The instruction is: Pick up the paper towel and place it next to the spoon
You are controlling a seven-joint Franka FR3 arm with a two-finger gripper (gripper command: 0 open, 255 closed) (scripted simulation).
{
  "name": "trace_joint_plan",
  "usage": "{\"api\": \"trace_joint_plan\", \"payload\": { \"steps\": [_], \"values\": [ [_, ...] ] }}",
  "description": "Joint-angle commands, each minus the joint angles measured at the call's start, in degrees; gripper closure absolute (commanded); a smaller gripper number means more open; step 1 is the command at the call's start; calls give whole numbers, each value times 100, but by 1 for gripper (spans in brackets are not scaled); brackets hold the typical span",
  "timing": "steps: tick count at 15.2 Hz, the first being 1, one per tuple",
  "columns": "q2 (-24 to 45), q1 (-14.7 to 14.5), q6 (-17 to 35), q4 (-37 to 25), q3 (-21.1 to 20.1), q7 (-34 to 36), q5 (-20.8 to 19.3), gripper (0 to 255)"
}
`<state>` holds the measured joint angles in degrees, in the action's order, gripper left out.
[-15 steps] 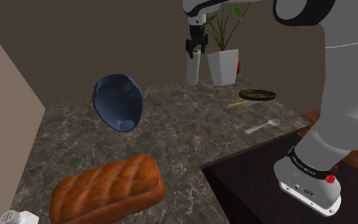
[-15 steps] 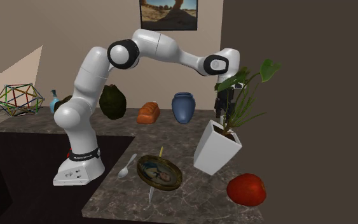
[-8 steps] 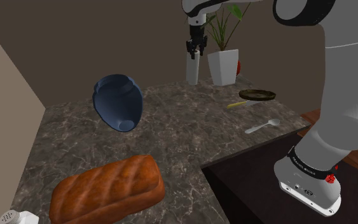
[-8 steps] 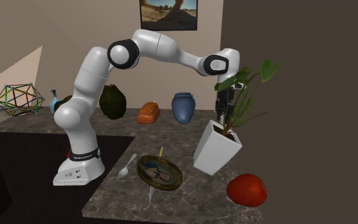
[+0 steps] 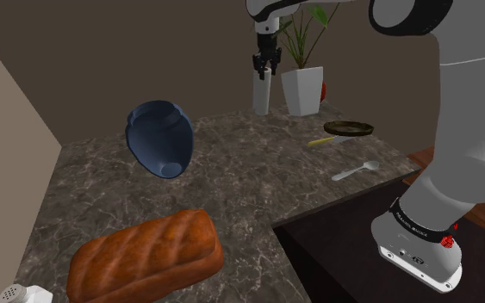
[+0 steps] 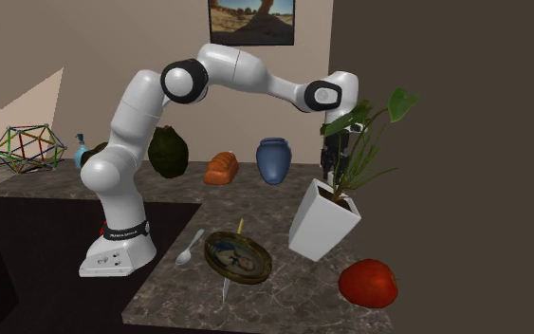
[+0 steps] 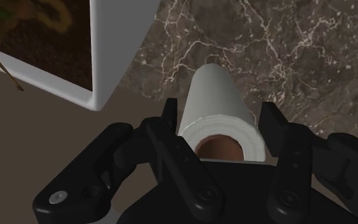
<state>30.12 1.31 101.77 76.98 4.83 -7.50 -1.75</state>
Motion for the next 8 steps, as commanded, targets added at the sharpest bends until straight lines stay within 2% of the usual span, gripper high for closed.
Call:
{"api": "trace_joint_plan", "payload": {
  "steps": [1, 8],
  "values": [
    [-48, 21, -109, -124, 18, -12, -6, 255],
    [-56, 29, -643, -651, 21, -40, -4, 255]
  ]
}}
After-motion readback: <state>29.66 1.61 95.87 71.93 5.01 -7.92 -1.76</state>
